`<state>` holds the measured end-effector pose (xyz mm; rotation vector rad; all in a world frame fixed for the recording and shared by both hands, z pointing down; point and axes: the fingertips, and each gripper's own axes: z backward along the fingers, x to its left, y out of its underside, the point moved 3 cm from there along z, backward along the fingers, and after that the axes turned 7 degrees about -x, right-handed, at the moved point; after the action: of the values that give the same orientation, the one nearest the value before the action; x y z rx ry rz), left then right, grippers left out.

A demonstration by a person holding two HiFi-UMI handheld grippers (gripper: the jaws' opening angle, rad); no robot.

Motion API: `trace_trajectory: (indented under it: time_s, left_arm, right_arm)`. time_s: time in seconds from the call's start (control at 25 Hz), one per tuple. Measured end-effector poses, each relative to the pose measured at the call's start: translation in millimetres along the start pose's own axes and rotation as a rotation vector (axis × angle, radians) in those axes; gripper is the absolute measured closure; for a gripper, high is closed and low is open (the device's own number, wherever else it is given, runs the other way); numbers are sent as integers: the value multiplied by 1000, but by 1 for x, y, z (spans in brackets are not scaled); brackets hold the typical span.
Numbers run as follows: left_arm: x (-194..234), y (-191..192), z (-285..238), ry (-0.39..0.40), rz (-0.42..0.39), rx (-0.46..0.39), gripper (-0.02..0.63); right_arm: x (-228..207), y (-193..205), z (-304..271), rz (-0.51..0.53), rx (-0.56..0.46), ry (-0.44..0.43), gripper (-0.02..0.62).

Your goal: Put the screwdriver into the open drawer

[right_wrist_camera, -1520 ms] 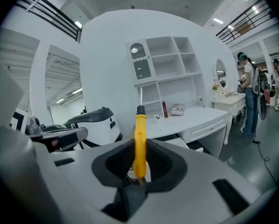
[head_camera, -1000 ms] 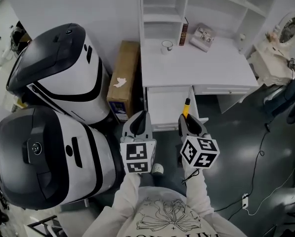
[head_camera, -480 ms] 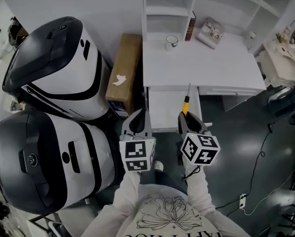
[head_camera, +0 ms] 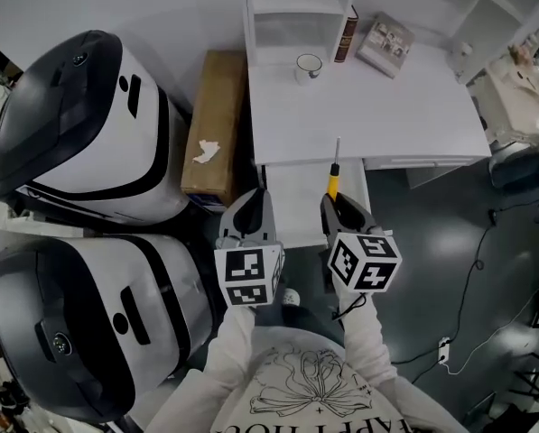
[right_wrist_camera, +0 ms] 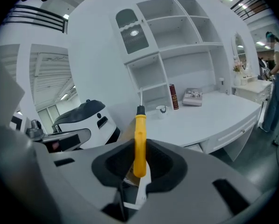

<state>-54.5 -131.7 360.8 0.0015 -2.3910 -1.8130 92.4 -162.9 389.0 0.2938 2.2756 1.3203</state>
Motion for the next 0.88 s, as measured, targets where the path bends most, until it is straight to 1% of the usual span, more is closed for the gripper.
trace_trajectory:
  time_s: [0.2,0.44,0.6,0.88]
  left_arm:
    - [17,14,-32,12,16,49,600]
    - [31,40,-57,27,35,119,600]
    - [38,56,-72,36,42,157,600]
    - [45,80,-93,52,50,207,600]
  right_arm:
    - [-4,7,-34,4,50,5,526]
    - [-10,37,-63,-14,140,14,526]
    - [-15,52,-80,-22,180,22,526]
    - [-26,84,-102,-44,256,38,526]
